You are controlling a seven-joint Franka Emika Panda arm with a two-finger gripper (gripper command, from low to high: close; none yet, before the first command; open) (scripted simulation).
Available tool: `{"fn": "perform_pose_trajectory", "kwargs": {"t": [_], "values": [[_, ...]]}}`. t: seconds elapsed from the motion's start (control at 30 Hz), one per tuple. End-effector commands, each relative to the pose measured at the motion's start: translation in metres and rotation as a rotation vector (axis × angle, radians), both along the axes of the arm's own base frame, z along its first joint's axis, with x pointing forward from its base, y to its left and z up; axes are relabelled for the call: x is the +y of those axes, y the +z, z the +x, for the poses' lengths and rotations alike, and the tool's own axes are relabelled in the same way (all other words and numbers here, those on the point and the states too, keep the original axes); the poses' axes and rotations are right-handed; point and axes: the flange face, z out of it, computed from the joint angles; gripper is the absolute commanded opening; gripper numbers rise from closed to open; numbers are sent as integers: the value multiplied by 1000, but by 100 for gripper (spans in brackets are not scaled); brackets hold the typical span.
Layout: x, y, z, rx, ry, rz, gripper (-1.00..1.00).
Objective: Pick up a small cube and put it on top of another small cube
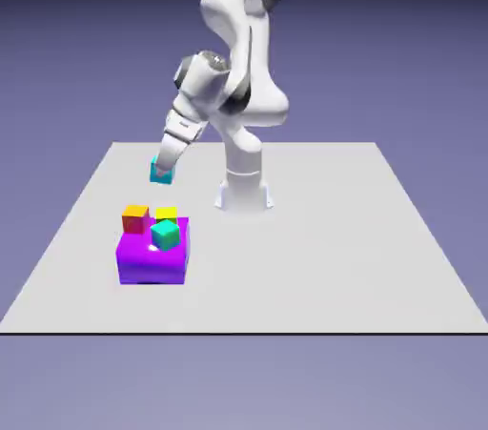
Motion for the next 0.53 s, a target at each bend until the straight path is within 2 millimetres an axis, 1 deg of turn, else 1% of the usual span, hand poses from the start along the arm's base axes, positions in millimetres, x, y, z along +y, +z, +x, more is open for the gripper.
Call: {"fn": "perform_pose_trajectory", "kwargs": {"t": [0.0, 0.13, 0.17, 0.27, 0.37, 0.4, 0.43, 0.47, 0.5], "values": [[-1, -4, -2, 4, -5, 19, -100], [-3, -21, -10, 30, -22, 98, -100], [-3, -21, -10, 30, -22, 98, -100], [-12, -52, -8, 29, -24, 93, -100], [-19, -84, -11, 30, -22, 97, -100], [-20, -88, -12, 30, -22, 98, -100], [-20, -88, -12, 30, -22, 98, 100], [-20, -88, -12, 30, -22, 98, 100], [-18, -78, -10, 30, -23, 96, 100]]}}
